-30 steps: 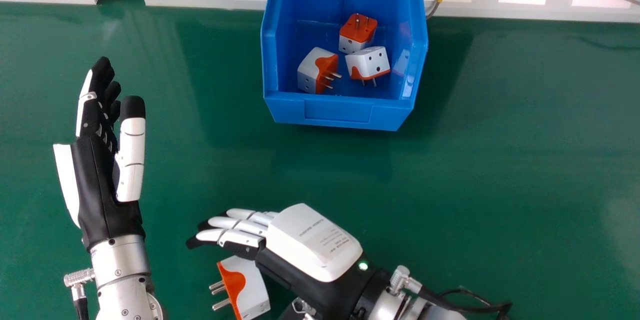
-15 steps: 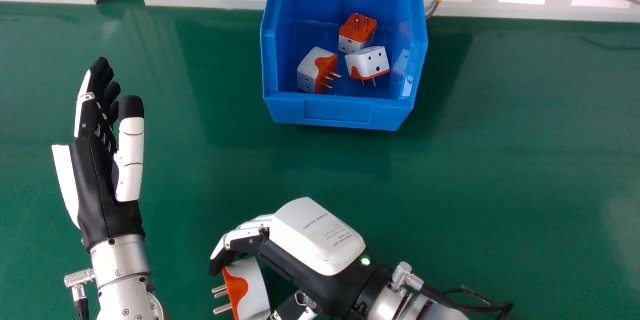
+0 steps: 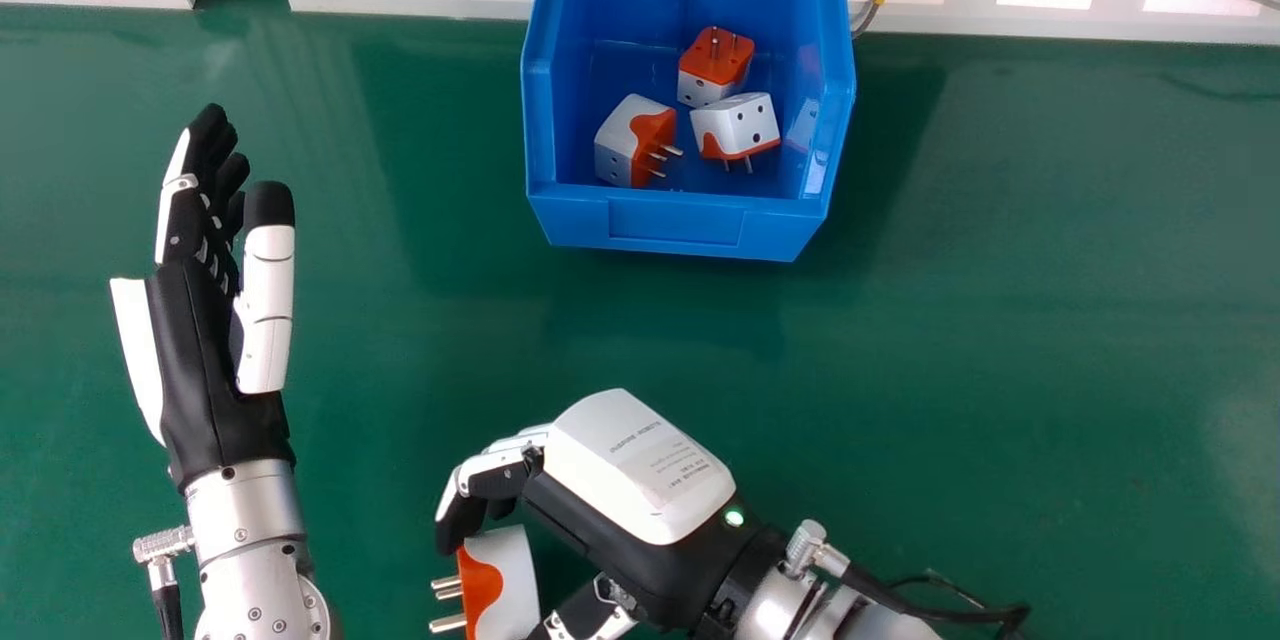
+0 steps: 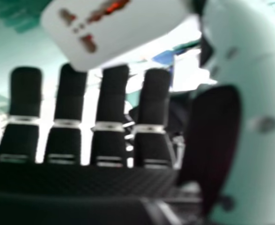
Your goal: Pick all objects and put in blue box
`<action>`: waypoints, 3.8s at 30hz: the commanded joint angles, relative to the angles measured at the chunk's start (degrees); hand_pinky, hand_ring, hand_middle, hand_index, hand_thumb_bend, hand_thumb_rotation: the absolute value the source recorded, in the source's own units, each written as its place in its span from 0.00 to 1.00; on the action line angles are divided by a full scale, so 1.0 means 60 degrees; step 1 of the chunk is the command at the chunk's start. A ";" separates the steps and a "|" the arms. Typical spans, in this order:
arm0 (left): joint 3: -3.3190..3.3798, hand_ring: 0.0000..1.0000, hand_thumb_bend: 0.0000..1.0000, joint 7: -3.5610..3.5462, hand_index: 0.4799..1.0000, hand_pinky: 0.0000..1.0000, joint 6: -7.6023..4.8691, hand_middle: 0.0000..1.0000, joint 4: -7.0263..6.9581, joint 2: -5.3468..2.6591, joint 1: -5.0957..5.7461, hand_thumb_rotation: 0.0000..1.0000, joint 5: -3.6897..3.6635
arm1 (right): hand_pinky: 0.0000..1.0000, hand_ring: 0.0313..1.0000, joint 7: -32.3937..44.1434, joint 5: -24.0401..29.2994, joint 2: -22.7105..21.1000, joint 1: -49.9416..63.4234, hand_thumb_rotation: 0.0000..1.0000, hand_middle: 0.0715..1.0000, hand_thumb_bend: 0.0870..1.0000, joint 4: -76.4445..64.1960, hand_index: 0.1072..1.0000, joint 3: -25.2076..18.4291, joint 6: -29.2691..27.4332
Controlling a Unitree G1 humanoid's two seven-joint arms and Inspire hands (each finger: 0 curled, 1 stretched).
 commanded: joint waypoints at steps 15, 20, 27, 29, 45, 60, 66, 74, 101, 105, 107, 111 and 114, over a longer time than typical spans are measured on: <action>-0.0008 0.90 0.72 -0.0027 0.76 0.91 -0.0108 0.91 -0.0188 0.0008 -0.0015 0.86 -0.0017 | 0.39 0.50 -0.0614 -0.0025 0.0119 0.0092 0.01 0.49 0.48 -0.0185 0.44 -0.0225 -0.0043; 0.0000 0.90 0.72 0.0052 0.76 0.91 -0.0066 0.91 -0.0202 -0.0026 -0.0029 0.86 0.0024 | 0.38 0.50 -0.1070 -0.0163 0.0214 0.0204 0.00 0.49 0.47 -0.0188 0.44 -0.0278 0.0017; -0.0006 0.90 0.72 0.0073 0.76 0.91 -0.0129 0.91 -0.0190 -0.0038 0.0008 0.86 0.0078 | 0.38 0.50 -0.1681 -0.0340 0.0268 0.0295 0.00 0.49 0.47 -0.0217 0.43 -0.0276 0.0036; -0.0018 0.90 0.72 0.0087 0.76 0.90 -0.0141 0.90 -0.0187 -0.0044 0.0019 0.86 0.0106 | 0.38 0.50 -0.1813 -0.0379 0.0286 0.0305 0.00 0.49 0.46 -0.0215 0.43 -0.0281 0.0013; -0.0043 0.89 0.71 0.0105 0.75 0.90 -0.0144 0.90 -0.0171 -0.0049 0.0045 0.86 0.0086 | 0.37 0.50 -0.2564 -0.0618 0.0277 0.0341 0.00 0.49 0.45 -0.0250 0.42 -0.0284 0.0004; -0.0049 0.89 0.71 0.0146 0.75 0.90 -0.0118 0.90 -0.0194 -0.0022 0.0055 0.86 0.0140 | 0.37 0.50 -0.3008 -0.0797 0.0464 0.0455 0.00 0.49 0.45 -0.0323 0.41 -0.0154 0.0300; -0.0073 0.89 0.71 0.0142 0.75 0.90 -0.0124 0.90 -0.0174 -0.0031 0.0037 0.86 0.0129 | 0.37 0.49 -0.0795 -0.0497 0.0044 0.0393 0.00 0.49 0.45 -0.0864 0.42 -0.0075 0.0500; -0.0075 0.89 0.71 0.0083 0.75 0.90 -0.0173 0.90 -0.0125 -0.0007 0.0042 0.86 0.0098 | 0.51 0.64 -0.0159 -0.0168 0.0110 0.0631 0.14 0.64 0.64 -0.1054 0.60 -0.0178 0.0604; -0.0074 0.90 0.71 0.0122 0.75 0.90 -0.0090 0.91 -0.0224 -0.0026 0.0040 0.86 0.0135 | 0.96 0.99 0.0347 -0.0206 0.0125 0.0763 0.56 0.99 0.99 -0.1309 0.99 -0.0089 0.1393; -0.0090 0.90 0.71 0.0216 0.75 0.90 -0.0037 0.91 -0.0264 -0.0066 0.0001 0.86 0.0189 | 0.97 1.00 0.0749 -0.0183 0.0172 0.0630 0.55 1.00 1.00 -0.1059 1.00 -0.0036 0.1606; -0.0105 0.90 0.70 0.0216 0.75 0.90 -0.0045 0.91 -0.0282 -0.0079 0.0010 0.86 0.0179 | 0.98 1.00 0.1188 -0.0126 0.0178 0.0571 0.54 1.00 1.00 -0.1027 1.00 -0.0031 0.1813; -0.0098 0.89 0.70 0.0192 0.75 0.90 -0.0037 0.91 -0.0271 -0.0085 -0.0007 0.86 0.0129 | 0.99 1.00 0.1874 -0.0050 0.0208 0.0496 0.51 1.00 1.00 -0.1015 1.00 -0.0032 0.2130; -0.0099 0.89 0.70 0.0165 0.75 0.90 -0.0033 0.91 -0.0282 -0.0094 -0.0014 0.86 0.0093 | 0.99 1.00 0.2411 0.0005 0.0262 0.0465 0.49 1.00 1.00 -0.1124 1.00 -0.0032 0.2433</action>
